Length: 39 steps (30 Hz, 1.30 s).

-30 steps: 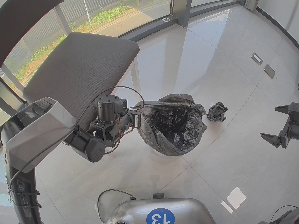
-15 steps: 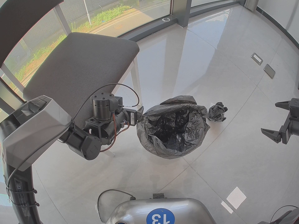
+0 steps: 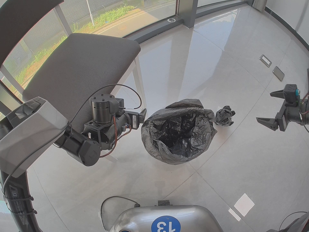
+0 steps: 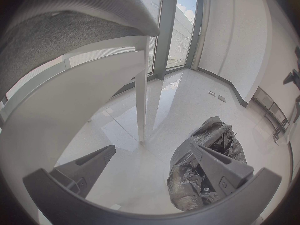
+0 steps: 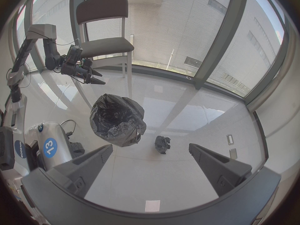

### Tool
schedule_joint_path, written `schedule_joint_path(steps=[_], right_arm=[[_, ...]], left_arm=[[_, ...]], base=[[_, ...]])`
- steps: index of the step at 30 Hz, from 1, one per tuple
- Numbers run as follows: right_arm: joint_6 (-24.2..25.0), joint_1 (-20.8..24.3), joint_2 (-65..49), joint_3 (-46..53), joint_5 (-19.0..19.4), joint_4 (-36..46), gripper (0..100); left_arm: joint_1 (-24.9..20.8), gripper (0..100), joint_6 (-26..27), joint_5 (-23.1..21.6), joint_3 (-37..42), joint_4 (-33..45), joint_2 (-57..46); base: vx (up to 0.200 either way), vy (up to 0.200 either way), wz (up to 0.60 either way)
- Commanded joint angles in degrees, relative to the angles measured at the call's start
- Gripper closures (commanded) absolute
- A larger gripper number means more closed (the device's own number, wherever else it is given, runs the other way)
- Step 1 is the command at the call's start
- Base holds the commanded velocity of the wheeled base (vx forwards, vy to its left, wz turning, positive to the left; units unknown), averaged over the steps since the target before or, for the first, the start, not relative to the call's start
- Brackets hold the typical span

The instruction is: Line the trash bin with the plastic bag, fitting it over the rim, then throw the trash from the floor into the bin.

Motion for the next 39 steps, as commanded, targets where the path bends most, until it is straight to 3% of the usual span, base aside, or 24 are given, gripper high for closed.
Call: schedule_joint_path(steps=[1,7,23,28,30,39], right_arm=[[-0.7,4.8,18.4,-12.8,-0.1,-0.1,0],[-0.3,6.9,27.3,-20.8,0.0,0.0,0],[0.0,6.9,27.0,-20.1,0.0,0.0,0],[0.0,6.9,25.9,-19.3,0.0,0.0,0],[0.0,6.9,24.9,-18.0,0.0,0.1,0],[0.7,6.9,22.6,-15.7,0.0,0.0,0]], left_arm=[[-0.2,0,0.2,0.0,2.8,-0.3,-5.0],[-0.2,0,0.1,-0.1,3.5,-1.1,-7.4],[-7.7,0,0.2,0.2,4.6,-3.1,-5.7],[-11.6,0,0.6,4.6,5.5,-3.2,-7.3],[-14.4,0,0.6,8.3,5.3,-3.1,-8.5],[-15.6,0,0.8,9.4,3.6,-2.5,-12.8]], base=[[0.0,0.0,0.0],[0.0,0.0,0.0],[0.0,0.0,0.0],[0.0,0.0,0.0],[0.0,0.0,0.0],[-0.133,0.0,0.0]])
